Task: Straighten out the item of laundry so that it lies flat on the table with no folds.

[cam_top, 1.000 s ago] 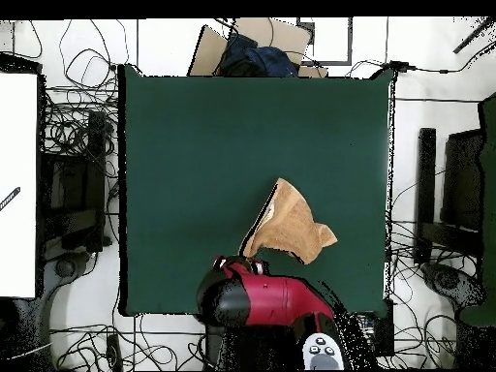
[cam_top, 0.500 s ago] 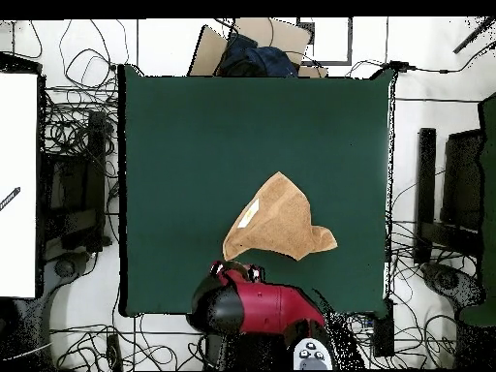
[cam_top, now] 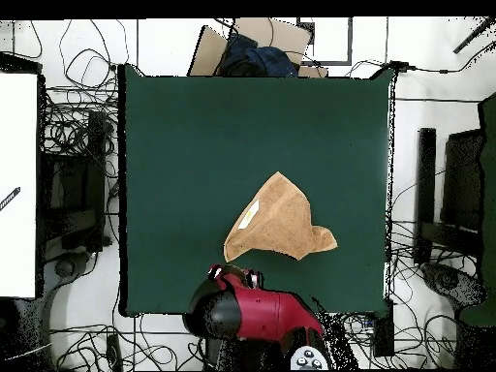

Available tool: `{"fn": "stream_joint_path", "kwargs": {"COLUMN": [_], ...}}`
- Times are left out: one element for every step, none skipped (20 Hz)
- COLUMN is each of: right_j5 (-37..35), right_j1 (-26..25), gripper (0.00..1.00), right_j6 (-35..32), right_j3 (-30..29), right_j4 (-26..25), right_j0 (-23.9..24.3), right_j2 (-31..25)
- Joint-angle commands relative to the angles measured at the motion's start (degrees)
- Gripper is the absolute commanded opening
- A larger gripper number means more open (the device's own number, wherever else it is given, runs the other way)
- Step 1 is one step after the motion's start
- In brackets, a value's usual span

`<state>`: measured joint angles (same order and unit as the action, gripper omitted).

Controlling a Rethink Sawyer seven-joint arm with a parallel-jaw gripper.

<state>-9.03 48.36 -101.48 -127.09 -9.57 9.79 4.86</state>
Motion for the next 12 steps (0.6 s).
{"fn": "stream_joint_path", "kwargs": {"right_j5": [1.42,1.45,1.13,1.24,1.58,1.84,-0.46,-3.44,-6.11,-7.99,-9.57,-10.9], "right_j1": [-0.21,-0.4,-0.48,-0.39,0.21,1.07,2.11,3.21,4.35,5.17,5.59,5.62], "gripper": [1.0,1.0,1.0,1.0,1.0,1.0,1.0,1.0,1.0,1.0,1.0,1.0], "right_j6": [-11.07,-10.61,-10.12,-10.1,-10.39,-10.65,-9.86,-8.82,-7.8,-6.69,-5.74,-4.96], "right_j3": [-0.71,-0.45,-0.02,-0.05,-0.32,-0.49,0.46,1.31,2.1,2.84,3.37,3.89], "right_j4": [3.71,3.96,4.0,4.26,4.3,4.49,4.85,5.08,5.28,5.25,5.27,5.21], "right_j0": [3.92,5.25,5.9,6.64,6.52,6.63,6.7,6.57,6.52,6.71,7.03,7.24], "right_j2": [-3.48,-4.86,-5.49,-6.36,-6.39,-6.71,-6.65,-6.49,-6.41,-6.59,-6.84,-6.98]}}
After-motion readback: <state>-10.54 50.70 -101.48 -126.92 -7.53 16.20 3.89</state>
